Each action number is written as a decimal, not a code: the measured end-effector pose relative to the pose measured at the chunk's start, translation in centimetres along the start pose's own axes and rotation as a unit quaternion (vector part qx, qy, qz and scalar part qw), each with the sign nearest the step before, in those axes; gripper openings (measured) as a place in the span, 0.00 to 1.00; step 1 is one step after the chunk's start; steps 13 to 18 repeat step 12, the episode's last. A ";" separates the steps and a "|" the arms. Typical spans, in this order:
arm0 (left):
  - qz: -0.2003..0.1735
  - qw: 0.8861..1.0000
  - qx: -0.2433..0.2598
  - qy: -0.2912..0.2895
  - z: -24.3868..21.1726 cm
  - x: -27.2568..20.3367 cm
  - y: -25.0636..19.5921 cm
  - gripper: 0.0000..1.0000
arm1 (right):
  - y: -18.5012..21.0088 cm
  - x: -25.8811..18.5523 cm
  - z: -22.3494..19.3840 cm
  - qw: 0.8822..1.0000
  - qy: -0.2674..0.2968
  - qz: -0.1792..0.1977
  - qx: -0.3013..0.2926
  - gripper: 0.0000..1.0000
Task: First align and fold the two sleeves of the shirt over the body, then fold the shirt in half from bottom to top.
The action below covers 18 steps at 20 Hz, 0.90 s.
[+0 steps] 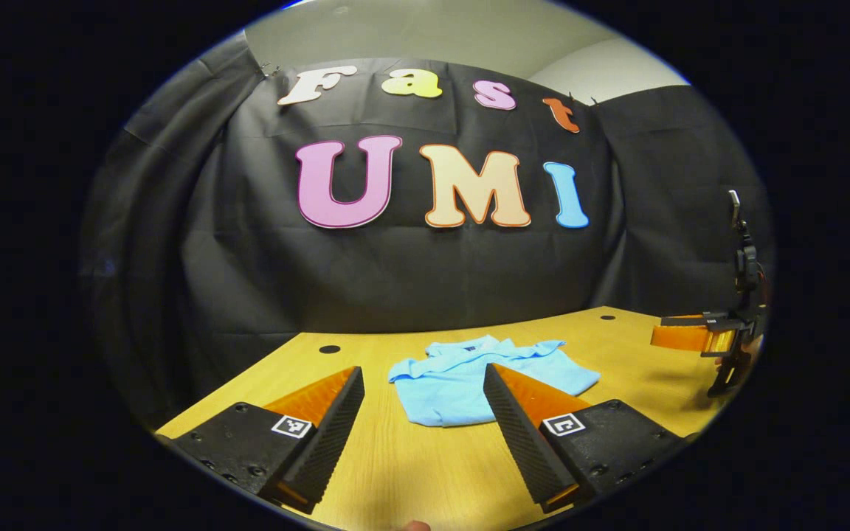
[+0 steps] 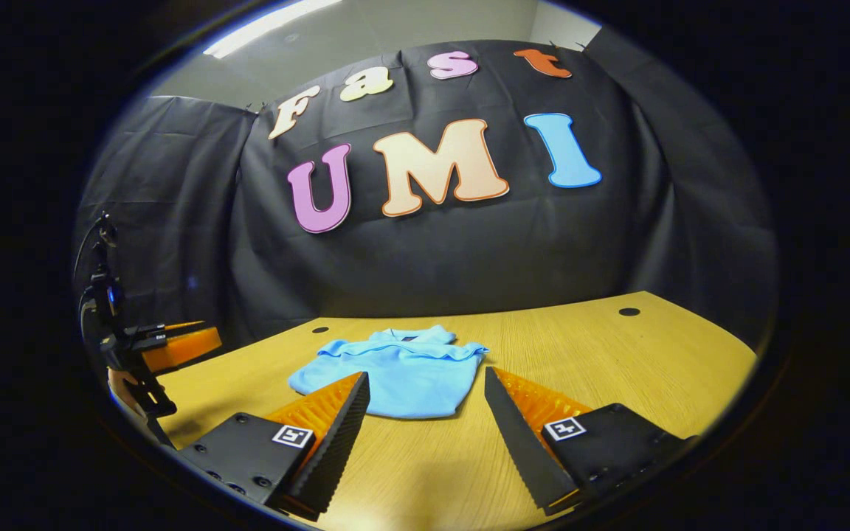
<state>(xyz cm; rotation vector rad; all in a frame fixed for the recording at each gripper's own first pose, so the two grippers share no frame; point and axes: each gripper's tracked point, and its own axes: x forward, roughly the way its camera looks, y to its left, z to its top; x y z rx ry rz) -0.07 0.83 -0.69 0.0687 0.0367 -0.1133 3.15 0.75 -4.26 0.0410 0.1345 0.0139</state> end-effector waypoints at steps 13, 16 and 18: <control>-0.002 1.000 -0.012 0.009 -0.5 0.1 -0.6 0.97 | -0.3 -0.8 0.7 1.000 -0.007 0.001 0.004 0.98; -0.002 1.000 -0.012 0.009 -0.5 0.1 -0.6 0.97 | -0.3 -0.8 0.7 1.000 -0.007 0.001 0.004 0.98; -0.002 1.000 -0.012 0.009 -0.5 0.1 -0.6 0.97 | -0.3 -0.8 0.7 1.000 -0.007 0.001 0.004 0.98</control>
